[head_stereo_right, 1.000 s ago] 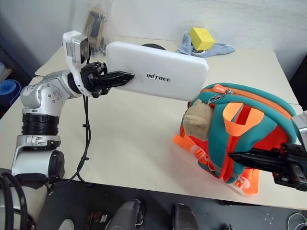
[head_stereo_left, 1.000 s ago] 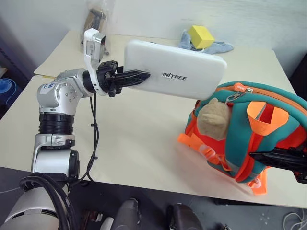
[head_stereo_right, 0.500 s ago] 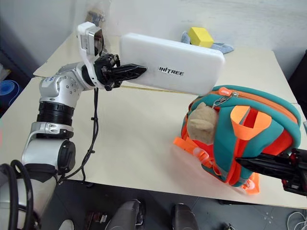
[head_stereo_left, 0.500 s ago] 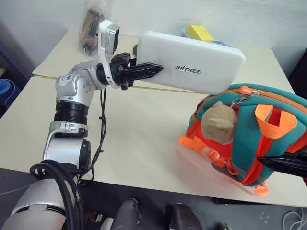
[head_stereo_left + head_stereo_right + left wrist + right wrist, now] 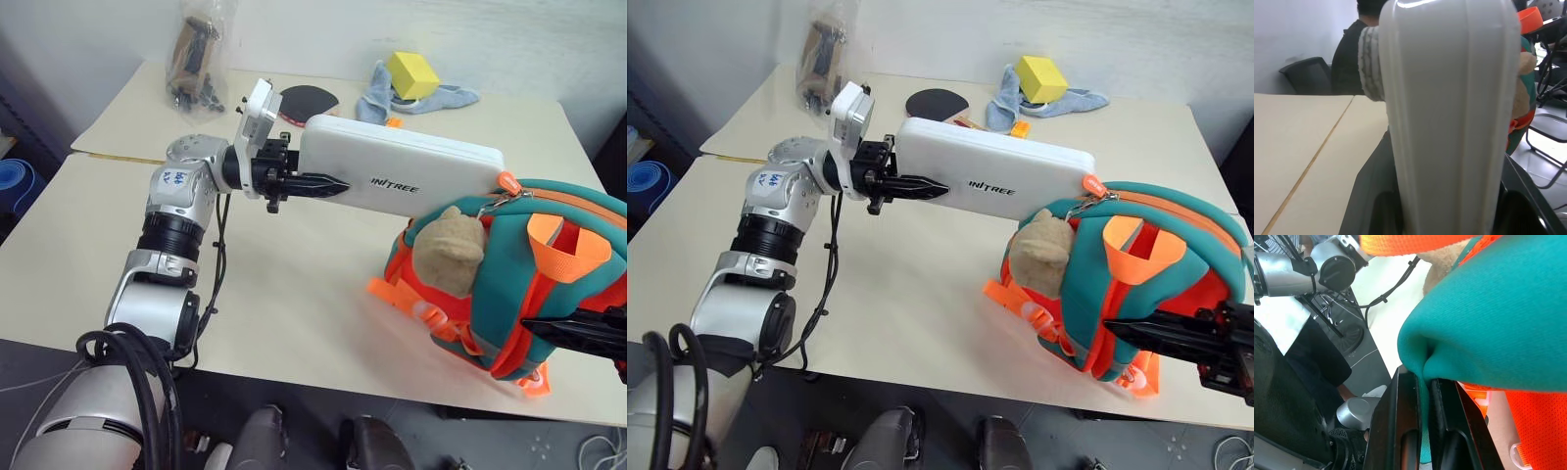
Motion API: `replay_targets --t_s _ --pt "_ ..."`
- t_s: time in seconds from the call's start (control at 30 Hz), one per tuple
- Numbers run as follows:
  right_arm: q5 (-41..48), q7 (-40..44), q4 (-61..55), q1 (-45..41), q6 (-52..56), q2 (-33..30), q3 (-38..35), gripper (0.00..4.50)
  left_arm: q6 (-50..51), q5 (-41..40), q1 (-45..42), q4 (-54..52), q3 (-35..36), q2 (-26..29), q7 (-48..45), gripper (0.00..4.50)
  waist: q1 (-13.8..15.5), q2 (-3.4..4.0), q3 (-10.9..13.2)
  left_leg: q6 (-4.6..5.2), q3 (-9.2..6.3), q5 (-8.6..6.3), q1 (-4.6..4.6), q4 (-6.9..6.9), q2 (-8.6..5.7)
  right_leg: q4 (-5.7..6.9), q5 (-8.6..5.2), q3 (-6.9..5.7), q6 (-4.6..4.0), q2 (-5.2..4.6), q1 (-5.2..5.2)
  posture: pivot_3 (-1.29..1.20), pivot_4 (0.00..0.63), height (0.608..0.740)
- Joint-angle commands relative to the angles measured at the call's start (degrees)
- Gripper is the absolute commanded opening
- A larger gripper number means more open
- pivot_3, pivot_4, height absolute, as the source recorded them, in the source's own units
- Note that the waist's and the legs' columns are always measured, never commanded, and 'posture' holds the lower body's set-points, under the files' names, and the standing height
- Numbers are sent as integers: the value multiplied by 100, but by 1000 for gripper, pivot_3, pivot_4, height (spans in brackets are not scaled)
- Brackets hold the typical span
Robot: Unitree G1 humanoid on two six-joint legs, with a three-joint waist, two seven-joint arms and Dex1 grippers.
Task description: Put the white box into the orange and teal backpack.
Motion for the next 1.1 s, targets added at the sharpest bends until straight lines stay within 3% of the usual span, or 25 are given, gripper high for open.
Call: replay_targets --t_s 0.03,0.3,0.63,1.1 --pt "-97 -1 89 -102 -188 -64 43 14 -189 59 -403 152 -224 201 -631 1378 -4 0 0 0 1 0 0 0 0 0 0 1 0 0 -1 0 150 740" --pt "-173 -135 99 -323 -245 -125 228 14 -758 -359 -565 290 -1484 668 -645 1378 -13 1 0 1 0 -1 2 0 1 3 0 3 0 -2 0 0 150 740" --pt "-320 -229 31 -386 -315 -98 440 14 -530 -1131 -872 260 -1975 256 -645 1378 -7 1 -1 24 -7 -14 -33 44 0 8 0 -3 0 -4 -11 0 150 740" --pt "-515 -21 92 -166 -225 -127 165 14 46 -2506 -1026 -451 -2856 1475 -645 1378 -136 3 -1 34 -12 -21 -50 75 1 42 0 -2 1 -6 -18 0 150 740"
